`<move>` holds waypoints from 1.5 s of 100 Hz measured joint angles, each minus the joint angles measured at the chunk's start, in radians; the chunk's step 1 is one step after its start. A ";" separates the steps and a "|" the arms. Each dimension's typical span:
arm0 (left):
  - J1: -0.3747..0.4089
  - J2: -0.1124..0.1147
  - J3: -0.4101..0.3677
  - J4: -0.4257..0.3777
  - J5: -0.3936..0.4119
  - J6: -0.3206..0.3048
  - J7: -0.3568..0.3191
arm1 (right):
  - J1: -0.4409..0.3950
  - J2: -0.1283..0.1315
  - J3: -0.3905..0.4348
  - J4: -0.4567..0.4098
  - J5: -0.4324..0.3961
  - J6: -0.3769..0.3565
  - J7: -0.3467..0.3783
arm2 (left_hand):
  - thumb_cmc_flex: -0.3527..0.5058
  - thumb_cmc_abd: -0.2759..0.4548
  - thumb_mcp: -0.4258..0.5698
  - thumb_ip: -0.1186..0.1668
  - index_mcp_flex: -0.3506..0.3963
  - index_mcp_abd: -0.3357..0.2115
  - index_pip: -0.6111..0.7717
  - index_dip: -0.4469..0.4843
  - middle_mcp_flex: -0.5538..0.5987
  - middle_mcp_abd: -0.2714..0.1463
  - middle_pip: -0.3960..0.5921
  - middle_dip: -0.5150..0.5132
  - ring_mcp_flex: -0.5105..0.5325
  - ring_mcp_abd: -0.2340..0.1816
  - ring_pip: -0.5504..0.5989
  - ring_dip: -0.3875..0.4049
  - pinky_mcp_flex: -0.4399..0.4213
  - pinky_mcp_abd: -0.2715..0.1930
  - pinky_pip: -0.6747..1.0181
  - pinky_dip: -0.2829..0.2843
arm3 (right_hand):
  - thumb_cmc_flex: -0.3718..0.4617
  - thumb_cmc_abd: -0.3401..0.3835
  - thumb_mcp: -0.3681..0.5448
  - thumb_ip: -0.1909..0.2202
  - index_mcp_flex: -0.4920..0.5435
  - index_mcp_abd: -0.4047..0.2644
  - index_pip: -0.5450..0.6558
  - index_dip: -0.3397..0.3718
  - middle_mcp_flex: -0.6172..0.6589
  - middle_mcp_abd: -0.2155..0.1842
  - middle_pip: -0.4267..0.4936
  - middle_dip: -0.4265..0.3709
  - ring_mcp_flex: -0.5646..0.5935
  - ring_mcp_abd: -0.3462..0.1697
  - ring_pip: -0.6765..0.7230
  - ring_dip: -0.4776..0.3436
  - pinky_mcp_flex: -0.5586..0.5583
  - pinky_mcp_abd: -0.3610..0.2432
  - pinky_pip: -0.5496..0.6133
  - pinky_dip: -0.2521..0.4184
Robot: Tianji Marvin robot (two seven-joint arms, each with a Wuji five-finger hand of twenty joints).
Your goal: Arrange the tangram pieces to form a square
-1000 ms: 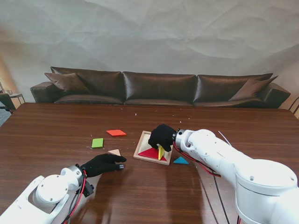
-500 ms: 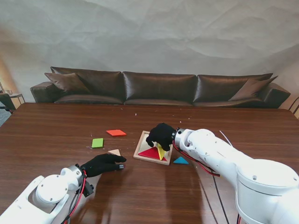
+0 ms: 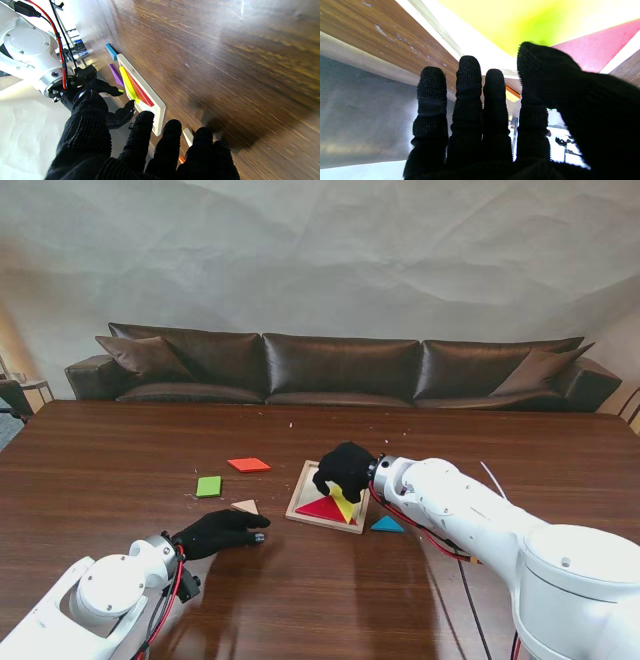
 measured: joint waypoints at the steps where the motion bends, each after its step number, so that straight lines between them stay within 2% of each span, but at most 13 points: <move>1: 0.000 0.000 0.000 0.000 0.000 0.000 0.000 | 0.000 0.003 0.000 -0.006 -0.002 0.003 0.001 | 0.000 0.000 0.000 0.000 0.000 0.000 0.000 0.000 0.000 0.000 0.000 0.000 0.000 0.000 0.000 0.000 0.000 0.000 0.000 0.000 | 0.000 0.009 0.000 0.000 -0.002 -0.003 0.000 -0.001 -0.009 0.001 -0.001 0.000 0.000 0.000 0.001 0.000 0.000 0.000 0.000 0.000; 13: 0.000 0.000 0.000 0.000 0.000 0.000 0.000 | -0.005 0.025 0.003 -0.040 -0.028 0.022 0.001 | 0.000 0.000 0.000 0.000 0.000 0.000 0.000 0.000 0.000 0.000 0.000 0.000 0.000 0.000 0.000 0.000 0.000 -0.001 0.000 -0.001 | 0.000 0.085 0.000 0.011 0.025 -0.035 0.000 -0.012 -0.045 0.007 -0.011 -0.001 -0.037 0.006 0.004 0.000 -0.001 0.002 0.000 0.000; 27: -0.001 0.000 0.001 0.003 0.001 -0.005 0.000 | -0.018 0.054 0.039 -0.081 -0.040 0.036 0.027 | 0.000 0.000 0.000 0.000 0.001 0.000 0.000 0.000 0.000 0.000 0.000 0.000 0.000 0.000 0.000 0.000 0.000 -0.002 0.000 -0.002 | -0.001 0.228 0.001 0.031 0.024 -0.049 -0.012 -0.015 -0.084 0.015 -0.010 -0.004 -0.057 0.012 0.014 0.000 -0.002 0.002 0.000 0.000; 32: -0.002 0.000 0.001 0.004 0.001 -0.008 0.000 | -0.021 0.065 0.041 -0.097 -0.042 0.040 0.036 | 0.000 0.000 0.000 0.000 0.001 0.000 0.000 0.000 0.000 0.000 0.000 0.000 0.000 0.000 0.000 0.000 0.000 -0.002 0.000 -0.001 | -0.001 0.245 0.001 0.031 0.024 -0.050 -0.021 -0.025 -0.094 0.015 -0.010 -0.004 -0.070 0.012 0.031 0.000 -0.002 0.002 0.000 0.000; 42: -0.004 0.000 0.003 0.008 0.001 -0.012 0.000 | -0.025 0.075 0.039 -0.104 -0.049 0.049 0.035 | 0.000 0.000 0.000 0.000 0.001 0.000 0.000 0.000 0.000 0.000 0.000 0.000 0.000 0.000 0.005 0.000 0.000 -0.002 0.000 0.009 | -0.001 0.245 0.001 0.031 0.023 -0.049 -0.003 -0.019 -0.106 0.015 -0.009 -0.004 -0.075 0.012 0.028 0.000 -0.002 0.002 0.000 0.011; 52: -0.005 0.000 0.004 0.009 0.001 -0.012 0.000 | -0.028 0.085 0.054 -0.117 -0.049 0.054 0.054 | 0.000 0.000 0.000 0.000 0.001 0.000 0.000 0.000 0.000 0.000 0.000 0.000 0.000 0.000 0.008 0.000 0.000 -0.003 0.001 0.012 | -0.001 0.245 0.001 0.004 0.036 -0.049 0.030 -0.080 -0.106 0.016 -0.009 -0.004 -0.075 0.013 0.038 -0.011 -0.002 0.002 0.000 0.012; 80: -0.007 0.001 0.005 0.010 0.001 -0.012 0.000 | -0.032 0.095 0.067 -0.121 -0.049 0.055 0.054 | 0.000 0.000 0.000 0.000 0.001 0.000 0.000 0.000 0.000 0.000 0.000 0.000 0.000 0.000 0.009 0.001 0.000 -0.003 0.001 0.012 | -0.001 0.245 0.001 0.003 0.037 -0.052 0.008 -0.116 -0.106 0.016 -0.009 -0.004 -0.075 0.013 0.058 -0.011 -0.002 0.002 0.000 0.018; 89: -0.009 0.001 0.007 0.011 0.001 -0.011 -0.001 | -0.054 0.105 0.139 -0.140 -0.054 0.056 0.057 | 0.000 0.000 0.000 0.000 0.001 0.000 0.000 0.000 0.000 0.000 0.000 0.000 0.000 0.000 0.009 0.001 0.000 -0.003 0.001 0.012 | -0.002 0.245 0.001 0.003 0.034 -0.053 0.007 -0.116 -0.106 0.016 -0.009 -0.004 -0.075 0.016 0.060 -0.011 -0.002 0.012 0.000 0.021; 103: -0.010 0.001 0.007 0.012 0.001 -0.011 -0.002 | -0.106 0.154 0.275 -0.262 -0.064 0.088 0.100 | 0.000 0.000 0.000 0.000 0.001 0.000 0.000 0.000 0.000 0.000 0.000 0.000 0.000 0.000 0.009 0.001 0.000 -0.003 0.001 0.012 | -0.078 0.242 0.001 0.003 -0.012 -0.051 -0.006 -0.112 -0.105 0.017 -0.010 -0.004 -0.072 0.034 0.060 -0.011 -0.001 0.031 0.000 0.034; 110: -0.010 0.001 0.007 0.013 0.001 -0.012 -0.002 | -0.144 0.185 0.361 -0.351 -0.071 0.138 0.162 | 0.000 0.000 0.000 0.000 0.001 0.000 0.000 0.000 0.000 0.000 0.000 0.000 0.000 0.000 0.009 0.001 0.000 -0.004 0.001 0.013 | -0.137 0.243 -0.001 0.005 -0.048 -0.028 -0.007 -0.089 -0.105 0.026 -0.010 -0.004 -0.077 0.046 0.060 -0.011 -0.002 0.051 0.000 0.036; 119: -0.011 0.001 0.008 0.014 0.001 -0.015 -0.001 | -0.188 0.214 0.447 -0.438 -0.077 0.208 0.231 | 0.000 0.000 0.000 0.000 0.001 0.000 0.000 0.000 0.000 0.000 0.000 0.000 0.000 0.000 0.009 0.001 0.000 -0.004 0.002 0.013 | -0.160 0.243 -0.002 0.006 -0.067 0.008 -0.011 -0.067 -0.105 0.038 -0.010 -0.004 -0.077 0.056 0.060 -0.011 -0.002 0.063 0.012 0.044; 133: -0.014 0.001 0.009 0.019 0.002 -0.022 -0.001 | -0.241 0.240 0.538 -0.504 -0.086 0.288 0.292 | 0.000 0.000 0.000 0.000 0.002 0.000 0.000 0.000 0.000 0.000 0.000 0.000 0.002 0.000 0.011 0.001 0.007 -0.005 0.002 0.013 | -0.203 0.244 -0.026 0.006 -0.087 0.084 -0.021 -0.046 -0.103 0.059 0.003 -0.004 -0.059 0.070 0.087 0.015 0.003 0.088 0.037 0.094; 150: -0.018 0.001 0.011 0.025 0.004 -0.029 -0.001 | -0.297 0.274 0.611 -0.576 -0.118 0.380 0.375 | 0.000 0.000 0.000 0.000 0.002 0.000 0.000 0.000 0.000 0.000 0.000 0.000 0.006 -0.001 0.011 0.002 0.010 -0.005 0.004 0.013 | -0.234 0.244 -0.070 0.003 -0.151 0.103 -0.029 -0.038 -0.103 0.080 0.018 0.005 -0.024 0.075 0.148 0.063 0.005 0.102 0.081 0.167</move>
